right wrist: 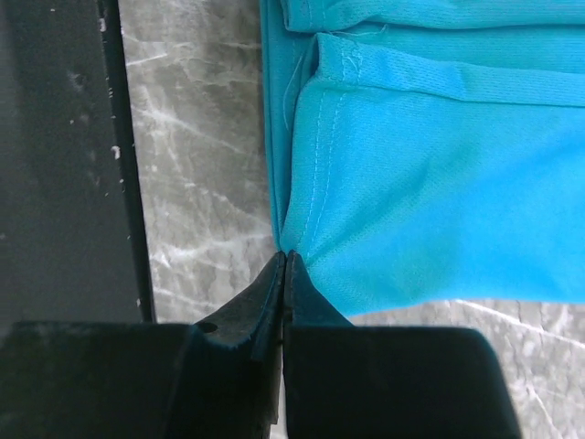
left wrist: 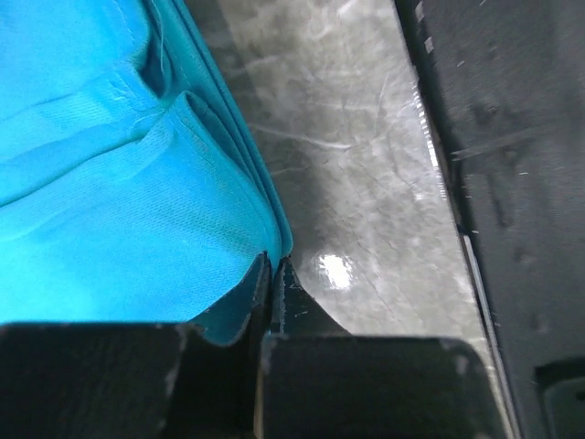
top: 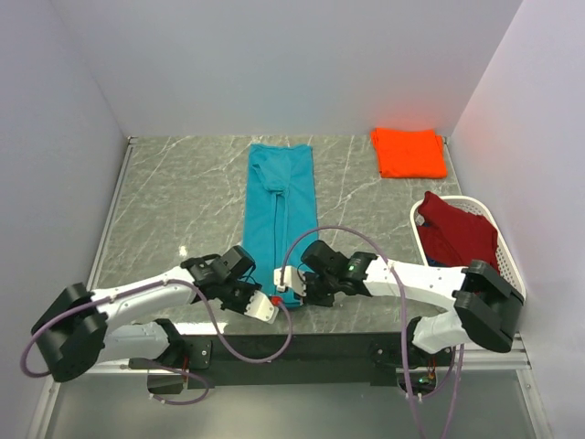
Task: Fold and stack the t-shirts
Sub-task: Fold the tshirt
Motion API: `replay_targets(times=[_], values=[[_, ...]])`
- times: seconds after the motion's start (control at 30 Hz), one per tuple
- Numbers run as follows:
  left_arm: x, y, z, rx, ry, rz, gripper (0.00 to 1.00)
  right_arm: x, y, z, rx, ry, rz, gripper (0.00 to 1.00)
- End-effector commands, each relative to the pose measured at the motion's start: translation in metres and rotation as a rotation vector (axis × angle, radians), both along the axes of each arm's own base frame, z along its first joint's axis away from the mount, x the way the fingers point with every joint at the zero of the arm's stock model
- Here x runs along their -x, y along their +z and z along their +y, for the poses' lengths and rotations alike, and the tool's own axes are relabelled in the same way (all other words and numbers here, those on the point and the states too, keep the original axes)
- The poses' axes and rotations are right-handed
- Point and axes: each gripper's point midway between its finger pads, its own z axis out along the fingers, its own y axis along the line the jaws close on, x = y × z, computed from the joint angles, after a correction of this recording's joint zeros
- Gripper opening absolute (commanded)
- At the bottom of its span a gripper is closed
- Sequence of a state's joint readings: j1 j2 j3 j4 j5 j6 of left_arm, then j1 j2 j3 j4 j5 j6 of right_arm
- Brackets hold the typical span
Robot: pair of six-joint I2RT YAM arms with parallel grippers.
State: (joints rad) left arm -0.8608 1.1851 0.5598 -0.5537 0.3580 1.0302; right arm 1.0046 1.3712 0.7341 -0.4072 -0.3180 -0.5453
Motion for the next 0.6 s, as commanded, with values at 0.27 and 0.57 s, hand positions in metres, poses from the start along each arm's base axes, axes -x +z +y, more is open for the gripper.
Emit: replay_targets(times=[0.27, 0.57], values=[[0.03, 0.071, -0.016, 0.204, -0.038, 0.095, 0.01, 0.003, 0.068, 0.006, -0.109, -0.014, 0.022, 0.0], [0.04, 0.091, -0.018, 0.218, 0.03, 0.195, 0.0, 0.023, 0.079, 0.002, -0.136, -0.01, 0.099, 0.0]])
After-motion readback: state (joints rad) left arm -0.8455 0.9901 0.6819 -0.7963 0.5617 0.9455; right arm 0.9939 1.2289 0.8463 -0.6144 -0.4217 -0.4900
